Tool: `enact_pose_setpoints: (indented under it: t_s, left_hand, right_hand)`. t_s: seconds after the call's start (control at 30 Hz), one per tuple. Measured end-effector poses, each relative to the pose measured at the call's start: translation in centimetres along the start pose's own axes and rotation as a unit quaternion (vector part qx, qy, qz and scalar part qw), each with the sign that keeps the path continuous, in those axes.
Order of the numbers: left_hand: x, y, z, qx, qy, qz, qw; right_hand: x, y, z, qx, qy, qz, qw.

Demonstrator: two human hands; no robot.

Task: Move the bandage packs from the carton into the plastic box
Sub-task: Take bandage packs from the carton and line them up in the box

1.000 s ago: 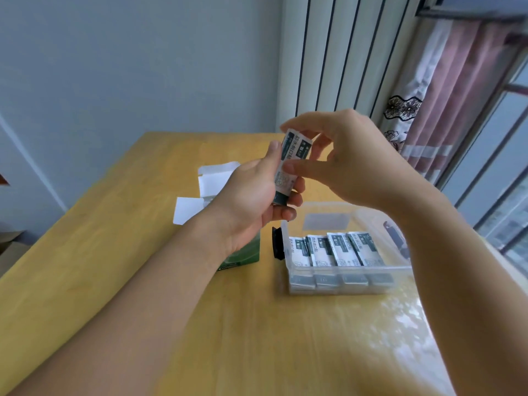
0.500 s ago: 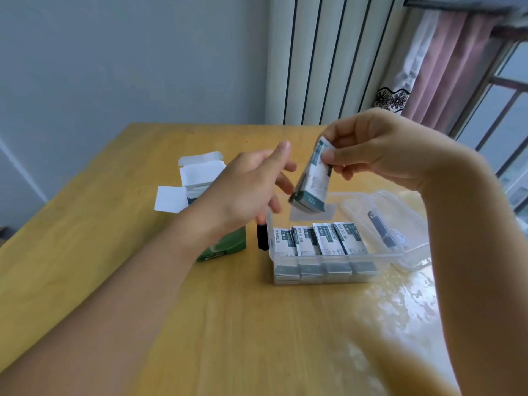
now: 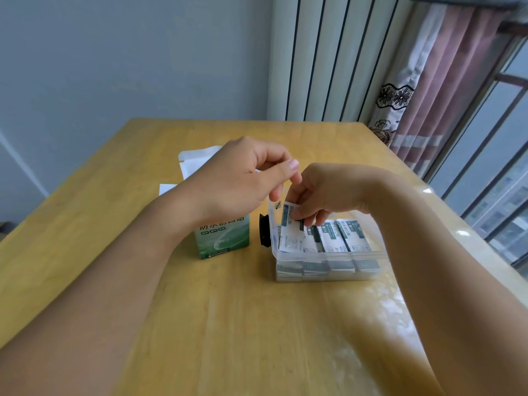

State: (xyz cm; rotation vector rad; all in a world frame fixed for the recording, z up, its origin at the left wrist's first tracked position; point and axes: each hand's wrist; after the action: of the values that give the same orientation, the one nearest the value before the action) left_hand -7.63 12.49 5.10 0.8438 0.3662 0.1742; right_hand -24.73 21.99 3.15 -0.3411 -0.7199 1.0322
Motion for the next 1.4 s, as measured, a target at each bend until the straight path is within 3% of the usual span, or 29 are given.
enact_pose_setpoints:
  t_s: [0.53, 1.1, 1.23, 1.33, 1.4]
  left_hand:
    - [0.1, -0.3, 0.7, -0.002, -0.023, 0.016, 1.0]
    - [-0.1, -1.1, 1.5, -0.011, -0.024, 0.006, 1.0]
    - [0.2, -1.5, 3.8, -0.014, 0.029, 0.019, 0.999]
    - [0.6, -3.1, 6.5, -0.08, 0.106, 0.046, 0.99]
    - [1.0, -4.4, 7.8, -0.171, 0.116, 0.07, 0.976]
  right_hand:
    - [1.2, -3.0, -1.5, 0.241, 0.011, -0.034, 0.97]
    - [-0.2, -1.6, -1.6, 0.185, -0.008, -0.046, 0.982]
    - [2.5, -2.8, 0.3, 0.145, 0.09, 0.031, 0.985]
    - [3.4, -4.3, 0.5, 0.07, 0.251, 0.156, 0.953]
    - [2.7, -5.4, -0.8, 0.04, 0.294, 0.22, 0.929]
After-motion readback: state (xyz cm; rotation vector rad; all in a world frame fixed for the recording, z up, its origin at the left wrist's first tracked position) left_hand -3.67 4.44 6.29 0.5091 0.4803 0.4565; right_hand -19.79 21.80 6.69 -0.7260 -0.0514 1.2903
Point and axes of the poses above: each hand's wrist, its own x-axis away from the middle knuckle, its own z-axis out of the back of the hand, y = z × x, and after that the axes turned 2 degrees about -z, right-handed
